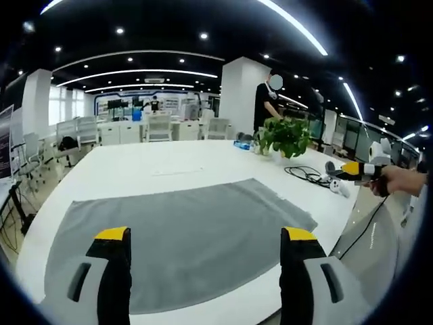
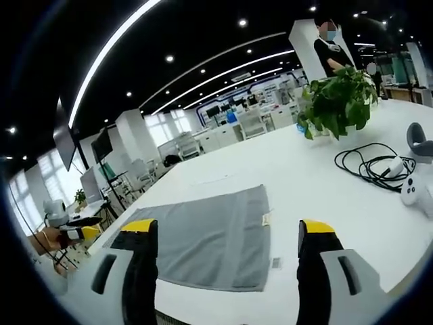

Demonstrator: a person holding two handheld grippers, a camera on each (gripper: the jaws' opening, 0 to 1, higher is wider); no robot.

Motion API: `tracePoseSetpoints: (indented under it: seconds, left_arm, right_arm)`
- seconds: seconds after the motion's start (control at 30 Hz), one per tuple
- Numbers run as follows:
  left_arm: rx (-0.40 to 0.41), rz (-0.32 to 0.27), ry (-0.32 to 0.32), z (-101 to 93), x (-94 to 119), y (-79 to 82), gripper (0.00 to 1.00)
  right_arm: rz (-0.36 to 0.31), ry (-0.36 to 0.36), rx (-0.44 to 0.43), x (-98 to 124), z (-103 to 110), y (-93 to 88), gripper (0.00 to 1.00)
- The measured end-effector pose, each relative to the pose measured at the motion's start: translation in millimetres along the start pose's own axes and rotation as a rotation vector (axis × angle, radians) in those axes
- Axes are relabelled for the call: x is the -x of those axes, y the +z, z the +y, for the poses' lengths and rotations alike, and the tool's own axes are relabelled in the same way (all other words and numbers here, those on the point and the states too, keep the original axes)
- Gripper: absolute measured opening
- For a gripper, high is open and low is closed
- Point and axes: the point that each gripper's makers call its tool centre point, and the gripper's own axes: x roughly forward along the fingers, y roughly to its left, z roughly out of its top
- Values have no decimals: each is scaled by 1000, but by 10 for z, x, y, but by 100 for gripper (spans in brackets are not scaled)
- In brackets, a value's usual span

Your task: Fold the towel on the table until its edges align and the towel forms a compact rectangular stack.

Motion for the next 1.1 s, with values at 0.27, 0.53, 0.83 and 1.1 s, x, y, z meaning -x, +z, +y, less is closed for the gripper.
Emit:
tracePoseSetpoints:
  seconds: [0.27,0.53,0.83,1.1]
  left_arm:
    - [-22,-29,-58,-247,-106,177,91]
    - [-69,-9,-114,-528,-244,245,89]
    - [-106,21,-172,-962,-496,267,86]
    - [-122,75,-279,-1474,-725,165,82]
  right_arm:
    - [-21,-17,23,-36,-159,159,81]
    - [-32,5,48,-154,-280,357,81]
    - [-20,39,78,-362,-343,549,80]
    - [-8,61,86,-576,-450,698,76]
